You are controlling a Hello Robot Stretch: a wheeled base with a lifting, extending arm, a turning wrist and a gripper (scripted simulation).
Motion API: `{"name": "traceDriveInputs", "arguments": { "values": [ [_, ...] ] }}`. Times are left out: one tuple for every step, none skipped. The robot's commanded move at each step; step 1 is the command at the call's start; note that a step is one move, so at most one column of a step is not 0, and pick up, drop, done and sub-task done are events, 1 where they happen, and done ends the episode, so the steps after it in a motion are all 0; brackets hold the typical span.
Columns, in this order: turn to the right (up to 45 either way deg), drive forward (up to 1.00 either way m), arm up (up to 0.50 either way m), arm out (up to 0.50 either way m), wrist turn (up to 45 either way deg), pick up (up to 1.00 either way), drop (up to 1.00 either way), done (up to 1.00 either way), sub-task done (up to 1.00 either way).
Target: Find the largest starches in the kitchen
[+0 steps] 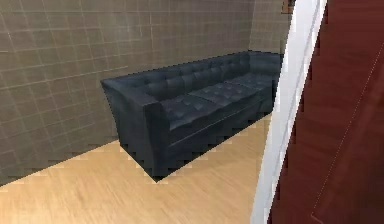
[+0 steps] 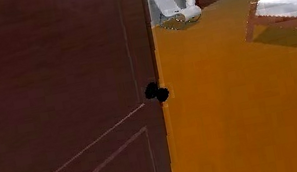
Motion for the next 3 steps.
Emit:
{"name": "traceDriveInputs", "arguments": {
  "values": [
    [0.0,0.20,0.00,0.00,0.0,0.00,0.00,0.00,0.00],
    [-39.0,0.00,0.00,0.00,0.0,0.00,0.00,0.00,0.00],
    [0.0,0.30,0.00,0.00,0.0,0.00,0.00,0.00,0.00]
  ]
}}
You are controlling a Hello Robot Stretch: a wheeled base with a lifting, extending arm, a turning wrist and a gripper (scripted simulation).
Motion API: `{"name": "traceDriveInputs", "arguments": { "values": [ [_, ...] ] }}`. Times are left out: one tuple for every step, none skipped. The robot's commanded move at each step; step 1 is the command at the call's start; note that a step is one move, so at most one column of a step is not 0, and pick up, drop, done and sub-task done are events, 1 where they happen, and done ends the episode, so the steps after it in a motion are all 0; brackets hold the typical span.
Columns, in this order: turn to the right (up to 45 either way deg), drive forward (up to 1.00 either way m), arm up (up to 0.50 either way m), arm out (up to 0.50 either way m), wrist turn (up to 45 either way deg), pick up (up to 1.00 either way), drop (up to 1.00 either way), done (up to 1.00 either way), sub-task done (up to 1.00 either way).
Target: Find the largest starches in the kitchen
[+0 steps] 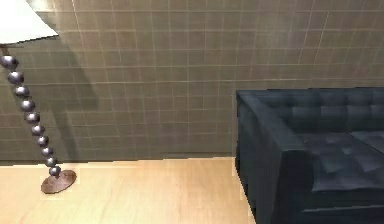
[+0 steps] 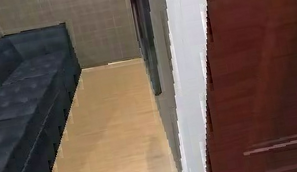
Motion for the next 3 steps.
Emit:
{"name": "traceDriveInputs", "arguments": {
  "values": [
    [-45.0,0.00,0.00,0.00,0.0,0.00,0.00,0.00,0.00],
    [-15.0,0.00,0.00,0.00,0.0,0.00,0.00,0.00,0.00],
    [0.0,0.35,0.00,0.00,0.0,0.00,0.00,0.00,0.00]
  ]
}}
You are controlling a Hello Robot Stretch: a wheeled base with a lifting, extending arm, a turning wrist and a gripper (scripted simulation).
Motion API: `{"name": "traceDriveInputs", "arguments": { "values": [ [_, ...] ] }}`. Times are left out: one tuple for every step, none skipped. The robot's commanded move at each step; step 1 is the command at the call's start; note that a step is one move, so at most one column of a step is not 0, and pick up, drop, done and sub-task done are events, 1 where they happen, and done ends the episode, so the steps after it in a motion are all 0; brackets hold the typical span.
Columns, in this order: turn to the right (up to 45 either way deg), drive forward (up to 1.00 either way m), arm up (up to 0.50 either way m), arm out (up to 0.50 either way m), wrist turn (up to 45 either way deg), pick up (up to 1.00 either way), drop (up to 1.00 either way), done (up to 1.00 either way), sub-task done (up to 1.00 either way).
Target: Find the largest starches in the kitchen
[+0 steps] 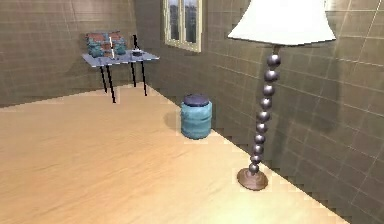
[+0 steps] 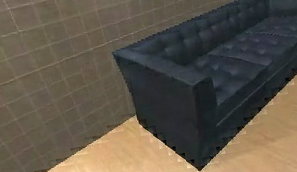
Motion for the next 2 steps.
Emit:
{"name": "traceDriveInputs", "arguments": {
  "values": [
    [-9.0,0.00,0.00,0.00,0.0,0.00,0.00,0.00,0.00],
    [-3.0,0.00,0.00,0.00,0.0,0.00,0.00,0.00,0.00]
  ]
}}
